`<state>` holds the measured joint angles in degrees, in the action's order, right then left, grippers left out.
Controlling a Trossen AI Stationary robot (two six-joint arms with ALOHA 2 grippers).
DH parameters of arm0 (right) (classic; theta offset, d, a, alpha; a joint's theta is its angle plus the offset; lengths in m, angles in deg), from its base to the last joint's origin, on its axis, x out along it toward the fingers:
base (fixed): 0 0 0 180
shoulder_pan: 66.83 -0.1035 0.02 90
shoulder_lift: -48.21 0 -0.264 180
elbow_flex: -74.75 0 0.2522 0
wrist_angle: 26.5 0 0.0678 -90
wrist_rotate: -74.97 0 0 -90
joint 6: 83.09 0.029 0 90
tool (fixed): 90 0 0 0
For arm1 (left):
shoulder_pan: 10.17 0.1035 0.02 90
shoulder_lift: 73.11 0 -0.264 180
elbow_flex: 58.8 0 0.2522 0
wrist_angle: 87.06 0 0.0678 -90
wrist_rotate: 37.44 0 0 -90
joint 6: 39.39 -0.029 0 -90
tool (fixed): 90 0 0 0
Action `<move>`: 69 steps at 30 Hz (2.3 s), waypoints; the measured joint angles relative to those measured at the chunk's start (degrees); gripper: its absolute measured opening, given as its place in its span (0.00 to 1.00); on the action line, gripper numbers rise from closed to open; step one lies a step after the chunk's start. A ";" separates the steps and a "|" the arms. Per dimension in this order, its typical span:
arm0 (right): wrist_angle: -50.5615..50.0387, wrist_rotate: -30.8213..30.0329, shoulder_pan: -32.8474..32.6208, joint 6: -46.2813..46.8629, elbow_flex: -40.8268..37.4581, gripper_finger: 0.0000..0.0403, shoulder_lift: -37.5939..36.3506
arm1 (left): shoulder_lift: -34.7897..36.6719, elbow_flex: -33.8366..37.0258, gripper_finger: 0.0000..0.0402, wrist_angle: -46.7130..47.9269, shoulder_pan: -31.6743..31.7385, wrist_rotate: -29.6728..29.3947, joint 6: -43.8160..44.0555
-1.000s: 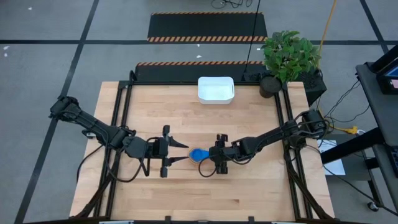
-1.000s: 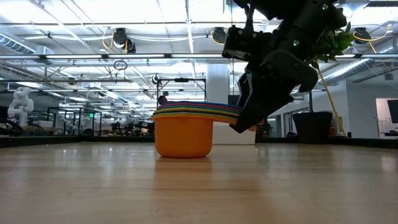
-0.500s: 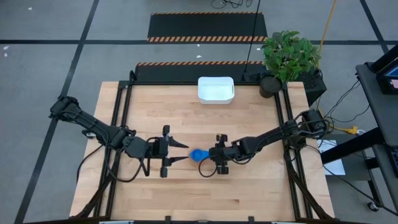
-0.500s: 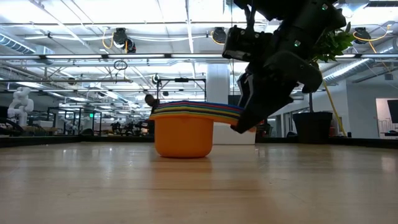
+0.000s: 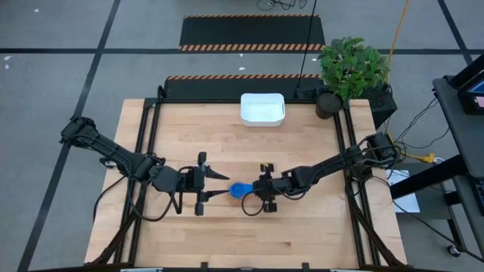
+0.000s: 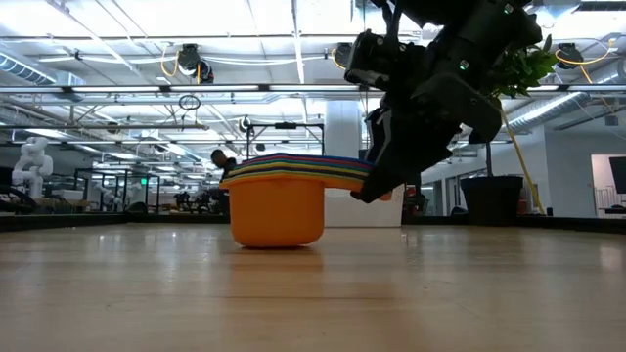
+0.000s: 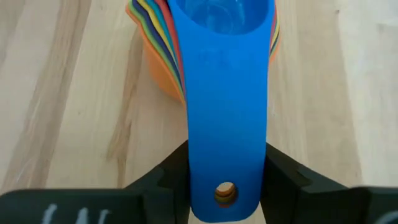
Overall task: Nest measuring cups in basket
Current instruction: Put the nested measuring cups into the white bin
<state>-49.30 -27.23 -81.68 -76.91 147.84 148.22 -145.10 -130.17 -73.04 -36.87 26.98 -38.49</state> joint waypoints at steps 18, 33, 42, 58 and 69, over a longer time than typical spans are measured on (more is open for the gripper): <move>-4.03 -7.50 2.85 -8.79 -0.02 0.29 -7.25 | 1.83 0.00 0.44 2.51 0.56 -6.82 -4.79; -6.33 -5.12 26.42 -29.44 0.17 0.29 -20.08 | 8.97 0.00 0.44 19.67 16.03 -8.11 -0.38; -4.63 3.33 44.13 -39.88 2.21 0.29 -19.92 | 9.35 0.00 0.44 20.39 27.92 -6.32 -4.92; 3.49 13.90 55.71 -45.94 3.83 0.29 -5.69 | 9.33 0.00 0.44 13.97 40.53 6.73 -10.32; 0.53 13.82 55.71 -47.85 8.26 0.29 1.69 | 9.33 0.00 0.44 13.14 42.23 8.02 -11.52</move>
<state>-48.77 -13.41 -25.97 -124.76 156.10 149.91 -135.77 -130.17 -59.91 5.36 35.00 -50.01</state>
